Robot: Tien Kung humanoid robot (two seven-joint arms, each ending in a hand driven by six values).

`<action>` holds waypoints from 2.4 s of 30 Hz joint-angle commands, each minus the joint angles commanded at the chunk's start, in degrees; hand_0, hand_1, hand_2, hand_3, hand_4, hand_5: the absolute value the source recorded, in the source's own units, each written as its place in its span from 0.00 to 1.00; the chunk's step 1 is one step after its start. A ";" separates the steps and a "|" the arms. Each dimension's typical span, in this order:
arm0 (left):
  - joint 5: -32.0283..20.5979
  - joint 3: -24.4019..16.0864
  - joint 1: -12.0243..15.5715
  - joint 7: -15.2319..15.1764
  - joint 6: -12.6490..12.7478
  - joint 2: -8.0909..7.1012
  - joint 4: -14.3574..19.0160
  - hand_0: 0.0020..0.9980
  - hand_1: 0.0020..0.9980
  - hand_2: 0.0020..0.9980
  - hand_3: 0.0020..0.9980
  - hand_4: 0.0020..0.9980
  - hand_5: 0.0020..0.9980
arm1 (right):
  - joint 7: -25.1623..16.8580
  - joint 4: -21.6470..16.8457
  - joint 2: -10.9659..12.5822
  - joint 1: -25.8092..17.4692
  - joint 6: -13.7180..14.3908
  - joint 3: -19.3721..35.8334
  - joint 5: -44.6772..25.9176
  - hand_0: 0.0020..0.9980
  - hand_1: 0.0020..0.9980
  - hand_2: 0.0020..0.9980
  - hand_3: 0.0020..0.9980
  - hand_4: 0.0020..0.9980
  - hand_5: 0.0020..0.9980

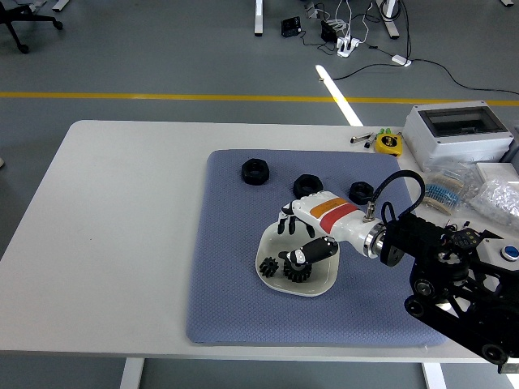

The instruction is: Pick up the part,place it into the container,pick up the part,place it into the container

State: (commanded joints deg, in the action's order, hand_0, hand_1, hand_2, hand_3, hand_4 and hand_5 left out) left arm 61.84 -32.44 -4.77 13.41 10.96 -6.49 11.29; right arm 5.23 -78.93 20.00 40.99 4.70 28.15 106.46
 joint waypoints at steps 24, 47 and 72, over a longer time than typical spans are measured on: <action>1.18 -0.78 0.53 0.32 -0.32 0.36 0.03 0.66 0.53 0.56 0.56 0.63 0.61 | -23.67 -2.78 2.58 -12.99 20.17 10.67 -42.55 0.49 0.61 0.74 0.71 1.00 0.64; 0.48 0.36 -0.46 -0.32 -0.61 0.32 -0.01 0.66 0.53 0.56 0.56 0.63 0.61 | -32.78 -3.69 3.11 -18.80 16.51 12.43 -96.01 0.70 0.73 0.78 0.81 1.00 0.80; -0.52 0.96 -1.23 -0.78 -0.05 0.43 -0.04 0.66 0.54 0.57 0.56 0.63 0.61 | -33.23 -2.00 2.15 -19.92 15.65 15.77 -91.60 0.89 0.83 0.85 0.91 1.00 0.91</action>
State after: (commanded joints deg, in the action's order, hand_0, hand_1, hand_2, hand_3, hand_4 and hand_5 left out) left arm 61.33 -31.48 -6.00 12.63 10.91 -6.06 11.25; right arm -28.00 -80.92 22.15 21.07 20.35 43.92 14.86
